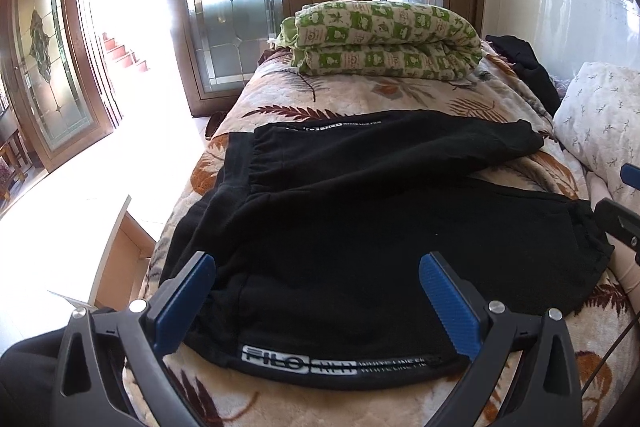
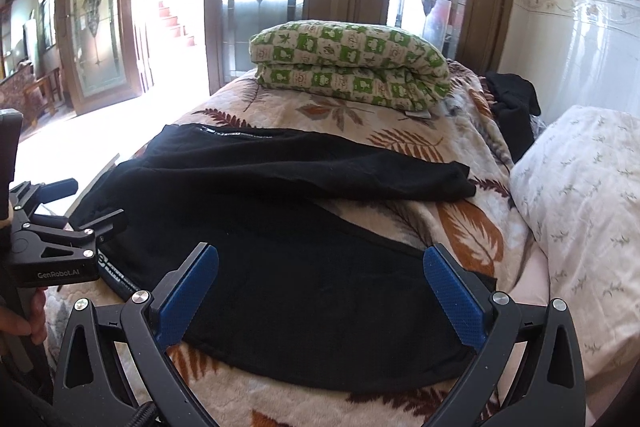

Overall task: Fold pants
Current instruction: 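Move both grippers to the black pants' waistband and grasp its edge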

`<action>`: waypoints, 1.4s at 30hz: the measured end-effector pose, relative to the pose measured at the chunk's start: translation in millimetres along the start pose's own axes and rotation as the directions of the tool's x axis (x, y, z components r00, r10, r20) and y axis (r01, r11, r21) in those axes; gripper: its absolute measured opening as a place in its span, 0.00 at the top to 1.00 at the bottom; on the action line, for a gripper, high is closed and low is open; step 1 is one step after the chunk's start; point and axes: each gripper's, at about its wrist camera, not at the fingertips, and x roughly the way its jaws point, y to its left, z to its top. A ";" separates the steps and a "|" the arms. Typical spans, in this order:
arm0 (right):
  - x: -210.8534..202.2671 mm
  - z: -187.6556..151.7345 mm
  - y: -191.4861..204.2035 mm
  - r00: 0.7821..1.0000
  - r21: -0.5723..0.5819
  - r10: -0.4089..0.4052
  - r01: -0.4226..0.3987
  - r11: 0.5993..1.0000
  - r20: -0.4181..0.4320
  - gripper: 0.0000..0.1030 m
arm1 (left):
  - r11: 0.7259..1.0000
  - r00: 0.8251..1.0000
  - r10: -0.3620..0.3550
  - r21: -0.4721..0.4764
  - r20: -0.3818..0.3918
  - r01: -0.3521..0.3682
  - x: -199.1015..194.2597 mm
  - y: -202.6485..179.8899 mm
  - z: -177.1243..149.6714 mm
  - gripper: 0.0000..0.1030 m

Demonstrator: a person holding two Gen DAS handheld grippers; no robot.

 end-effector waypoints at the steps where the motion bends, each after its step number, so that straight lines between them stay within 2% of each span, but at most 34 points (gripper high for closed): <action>1: 2.7 2.0 -1.2 1.000 0.001 0.003 -0.003 1.000 -0.003 0.00 | 1.000 1.000 0.000 -0.001 -0.002 0.000 1.7 0.9 1.2 0.00; 5: 15.8 9.9 -7.9 1.000 0.008 0.013 -0.012 1.000 -0.018 0.00 | 1.000 1.000 -0.001 0.005 -0.017 0.001 10.0 4.5 6.4 0.00; 10: 34.6 22.3 -23.6 0.999 0.024 0.003 -0.002 1.000 -0.039 0.00 | 0.999 0.998 -0.025 0.038 -0.052 0.027 28.8 14.6 29.7 0.00; 14: 48.0 28.8 -37.1 0.999 0.039 -0.011 0.013 0.999 -0.052 0.00 | 0.999 0.997 -0.025 0.040 -0.079 0.029 50.5 34.4 51.1 0.00; 21: 78.0 42.4 -55.4 0.997 0.049 0.012 -0.008 0.999 -0.082 0.00 | 0.999 0.987 -0.038 0.000 -0.157 0.038 99.5 69.4 81.6 0.00; 27: 115.4 61.5 -70.1 0.992 0.054 0.033 -0.027 0.998 -0.125 0.00 | 0.999 0.980 -0.047 0.017 -0.194 0.051 132.9 79.0 99.7 0.00; 36: 176.6 88.1 -84.2 0.982 0.080 0.046 -0.032 0.996 -0.184 0.00 | 0.997 0.957 -0.073 -0.058 -0.280 0.059 188.4 95.2 109.4 0.00; 39: 200.6 96.1 -89.0 0.975 0.074 0.045 -0.030 0.997 -0.217 0.00 | 0.995 0.943 -0.081 -0.083 -0.323 0.057 207.0 99.3 105.9 0.01; 42: 226.9 105.4 -95.9 0.966 0.069 0.048 -0.031 0.997 -0.254 0.00 | 0.988 0.929 -0.130 -0.118 -0.348 0.094 217.3 100.9 103.9 0.06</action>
